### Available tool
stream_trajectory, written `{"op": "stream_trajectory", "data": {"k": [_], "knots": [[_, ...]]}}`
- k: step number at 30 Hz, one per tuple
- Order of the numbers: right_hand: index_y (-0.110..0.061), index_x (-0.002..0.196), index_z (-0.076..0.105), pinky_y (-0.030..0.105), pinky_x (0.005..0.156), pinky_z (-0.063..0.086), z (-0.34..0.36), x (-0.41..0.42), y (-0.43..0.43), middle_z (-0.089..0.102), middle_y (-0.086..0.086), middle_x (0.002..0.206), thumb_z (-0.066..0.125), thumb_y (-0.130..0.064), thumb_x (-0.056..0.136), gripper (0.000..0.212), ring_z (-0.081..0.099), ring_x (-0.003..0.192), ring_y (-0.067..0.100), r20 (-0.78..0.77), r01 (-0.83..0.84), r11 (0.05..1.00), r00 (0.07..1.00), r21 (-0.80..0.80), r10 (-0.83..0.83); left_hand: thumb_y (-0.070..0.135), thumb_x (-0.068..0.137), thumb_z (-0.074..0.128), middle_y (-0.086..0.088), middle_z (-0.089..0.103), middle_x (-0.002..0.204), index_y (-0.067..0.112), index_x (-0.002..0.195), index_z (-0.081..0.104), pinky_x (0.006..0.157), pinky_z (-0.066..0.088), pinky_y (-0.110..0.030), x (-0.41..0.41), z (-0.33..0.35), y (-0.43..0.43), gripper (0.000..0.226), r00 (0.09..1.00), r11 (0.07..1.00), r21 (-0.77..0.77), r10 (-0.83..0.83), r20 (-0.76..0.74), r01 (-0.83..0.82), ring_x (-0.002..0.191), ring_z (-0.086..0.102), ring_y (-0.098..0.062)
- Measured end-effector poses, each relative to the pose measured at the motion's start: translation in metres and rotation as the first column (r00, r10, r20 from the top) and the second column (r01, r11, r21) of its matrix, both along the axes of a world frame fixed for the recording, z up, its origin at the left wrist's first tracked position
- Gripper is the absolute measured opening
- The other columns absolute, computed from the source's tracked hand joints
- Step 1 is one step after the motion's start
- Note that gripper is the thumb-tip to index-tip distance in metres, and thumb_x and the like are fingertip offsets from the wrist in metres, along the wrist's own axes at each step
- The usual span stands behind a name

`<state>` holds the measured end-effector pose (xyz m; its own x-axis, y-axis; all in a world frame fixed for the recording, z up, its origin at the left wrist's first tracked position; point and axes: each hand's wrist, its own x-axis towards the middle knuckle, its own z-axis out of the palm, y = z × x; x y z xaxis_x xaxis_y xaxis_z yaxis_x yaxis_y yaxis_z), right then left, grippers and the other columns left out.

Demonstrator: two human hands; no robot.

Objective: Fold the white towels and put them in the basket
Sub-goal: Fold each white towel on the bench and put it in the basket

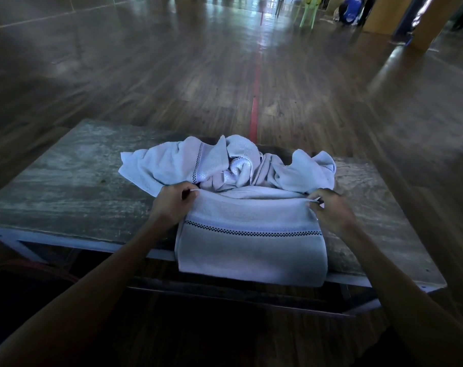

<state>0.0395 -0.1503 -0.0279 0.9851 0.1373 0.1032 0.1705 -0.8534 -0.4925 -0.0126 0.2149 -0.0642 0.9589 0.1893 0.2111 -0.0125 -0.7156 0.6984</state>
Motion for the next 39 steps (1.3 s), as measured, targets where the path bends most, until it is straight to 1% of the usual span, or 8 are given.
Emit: {"op": "stream_trajectory", "data": {"k": [12, 15, 18, 23, 26, 31, 36, 39], "knots": [[-0.028, 0.08, 0.062, 0.031, 0.07, 0.047, -0.007, 0.01, 0.003, 0.063, -0.017, 0.08, 0.064, -0.016, 0.085, 0.013, 0.058, 0.079, 0.008, -0.042, -0.022, 0.995, 0.999, 0.102, 0.027, 0.016, 0.085, 0.066, 0.001, 0.071, 0.101, 0.021, 0.101, 0.074, 0.076, 0.051, -0.035, 0.008, 0.003, 0.005, 0.019, 0.992, 0.986, 0.117, -0.11, -0.056, 0.116, 0.089, 0.063, -0.016], [-0.027, 0.079, 0.065, 0.035, 0.07, 0.052, -0.006, 0.011, -0.001, 0.065, -0.016, 0.083, 0.066, -0.014, 0.083, 0.013, 0.06, 0.08, 0.007, -0.043, -0.021, 0.988, 0.999, 0.155, 0.028, 0.012, 0.086, 0.064, 0.001, 0.073, 0.096, 0.016, 0.101, 0.074, 0.07, 0.048, -0.018, 0.006, 0.007, 0.006, 0.018, 0.991, 0.989, 0.068, -0.128, -0.029, 0.13, 0.076, 0.059, -0.001], [-0.027, 0.077, 0.066, 0.034, 0.071, 0.052, -0.006, 0.009, -0.004, 0.065, -0.014, 0.086, 0.067, -0.011, 0.082, 0.017, 0.061, 0.081, 0.008, -0.056, -0.03, 0.985, 0.998, 0.17, 0.04, 0.013, 0.088, 0.063, -0.001, 0.073, 0.096, 0.011, 0.101, 0.074, 0.065, 0.039, -0.003, 0.006, 0.01, 0.009, 0.017, 0.995, 0.995, 0.029, -0.095, -0.036, 0.096, 0.079, 0.061, -0.005], [-0.023, 0.077, 0.067, 0.021, 0.066, 0.044, -0.001, 0.008, -0.007, 0.066, -0.009, 0.081, 0.07, -0.007, 0.081, 0.017, 0.061, 0.077, 0.008, -0.108, -0.03, 0.982, 0.993, 0.188, 0.051, 0.012, 0.087, 0.062, -0.004, 0.073, 0.084, 0.007, 0.09, 0.074, 0.064, 0.045, -0.019, 0.005, 0.01, 0.008, 0.013, 0.996, 0.997, 0.014, -0.074, -0.057, 0.075, 0.074, 0.064, -0.016], [-0.02, 0.072, 0.067, 0.025, 0.064, 0.047, 0.001, 0.008, -0.01, 0.067, -0.005, 0.073, 0.072, -0.007, 0.079, 0.015, 0.062, 0.07, 0.013, -0.172, -0.052, 0.985, 0.982, 0.163, 0.08, 0.018, 0.081, 0.065, 0.004, 0.072, 0.077, 0.015, 0.079, 0.075, 0.068, 0.052, -0.035, 0.007, 0.007, 0.01, 0.011, 0.986, 0.991, 0.076, -0.099, -0.134, 0.11, 0.071, 0.064, -0.013], [-0.02, 0.073, 0.067, 0.02, 0.063, 0.041, 0.002, 0.005, -0.009, 0.066, -0.005, 0.075, 0.073, -0.01, 0.08, 0.014, 0.06, 0.07, 0.008, -0.223, -0.103, 0.985, 0.966, 0.141, 0.133, 0.022, 0.079, 0.07, 0.004, 0.068, 0.074, 0.014, 0.07, 0.071, 0.067, 0.052, -0.04, 0.011, 0.001, 0.013, 0.012, 0.974, 0.961, 0.183, -0.183, -0.132, 0.206, 0.069, 0.061, -0.012], [-0.019, 0.075, 0.066, 0.022, 0.063, 0.043, 0.002, 0.006, -0.009, 0.067, -0.001, 0.078, 0.072, -0.01, 0.081, 0.013, 0.061, 0.071, 0.012, -0.229, -0.1, 0.984, 0.965, 0.147, 0.132, 0.018, 0.078, 0.074, 0.01, 0.067, 0.077, 0.019, 0.075, 0.07, 0.073, 0.053, -0.034, 0.016, 0.0, 0.012, 0.005, 0.974, 0.968, 0.151, -0.178, -0.141, 0.199, 0.075, 0.061, -0.009], [-0.015, 0.095, 0.064, 0.022, 0.065, 0.046, 0.002, 0.006, -0.014, 0.064, 0.002, 0.089, 0.07, -0.01, 0.083, 0.014, 0.061, 0.08, 0.013, -0.238, -0.095, 0.976, 0.961, 0.194, 0.141, 0.015, 0.077, 0.076, 0.015, 0.065, 0.075, 0.025, 0.071, 0.067, 0.074, 0.051, -0.029, 0.015, 0.0, 0.013, 0.014, 0.97, 0.971, 0.106, -0.2, -0.136, 0.214, 0.076, 0.061, -0.005]]}}
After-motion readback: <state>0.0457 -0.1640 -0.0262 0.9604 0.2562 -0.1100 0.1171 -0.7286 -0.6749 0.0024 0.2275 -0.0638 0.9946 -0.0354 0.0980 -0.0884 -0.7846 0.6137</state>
